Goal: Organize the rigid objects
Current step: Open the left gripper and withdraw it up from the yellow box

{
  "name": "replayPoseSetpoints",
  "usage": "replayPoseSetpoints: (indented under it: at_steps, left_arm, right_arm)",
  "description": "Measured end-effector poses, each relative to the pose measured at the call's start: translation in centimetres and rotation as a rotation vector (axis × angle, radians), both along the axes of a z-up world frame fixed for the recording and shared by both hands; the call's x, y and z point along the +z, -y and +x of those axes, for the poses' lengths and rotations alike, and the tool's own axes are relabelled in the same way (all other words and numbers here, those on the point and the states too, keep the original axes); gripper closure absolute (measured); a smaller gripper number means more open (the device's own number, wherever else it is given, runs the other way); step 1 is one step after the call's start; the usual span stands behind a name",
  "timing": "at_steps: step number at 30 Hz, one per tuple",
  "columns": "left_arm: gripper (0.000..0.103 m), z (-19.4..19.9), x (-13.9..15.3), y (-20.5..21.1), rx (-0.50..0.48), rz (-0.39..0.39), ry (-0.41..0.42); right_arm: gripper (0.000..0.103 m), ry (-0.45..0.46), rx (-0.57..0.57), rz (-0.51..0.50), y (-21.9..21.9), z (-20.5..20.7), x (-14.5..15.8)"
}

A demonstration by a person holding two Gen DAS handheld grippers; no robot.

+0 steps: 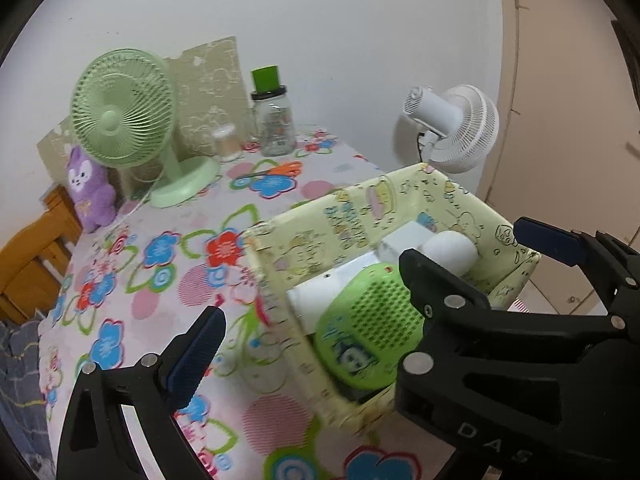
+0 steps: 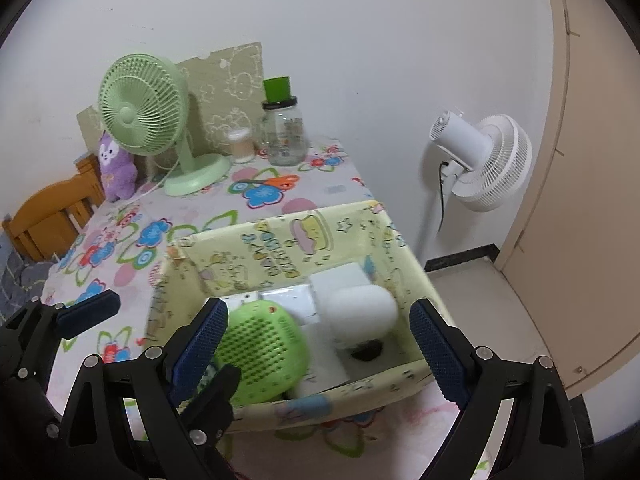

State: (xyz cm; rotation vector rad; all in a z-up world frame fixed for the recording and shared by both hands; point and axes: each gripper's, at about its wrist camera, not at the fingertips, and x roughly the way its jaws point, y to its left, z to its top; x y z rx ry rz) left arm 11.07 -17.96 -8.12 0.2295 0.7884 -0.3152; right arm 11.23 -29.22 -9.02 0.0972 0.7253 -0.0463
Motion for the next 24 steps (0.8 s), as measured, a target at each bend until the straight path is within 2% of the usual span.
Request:
replayPoseSetpoints:
  at_steps: [15, 24]
  left_arm:
    - [0.000, -3.0, 2.6, -8.0, 0.110, -0.037, 0.065]
    - [0.000, -5.4, 4.3, -12.1, 0.167, -0.051, 0.117]
  right_arm:
    - [0.009, 0.064, 0.060, -0.021, -6.9, -2.7, 2.9]
    - [0.008, 0.109, 0.089, -0.042, -9.4, -5.0, 4.4]
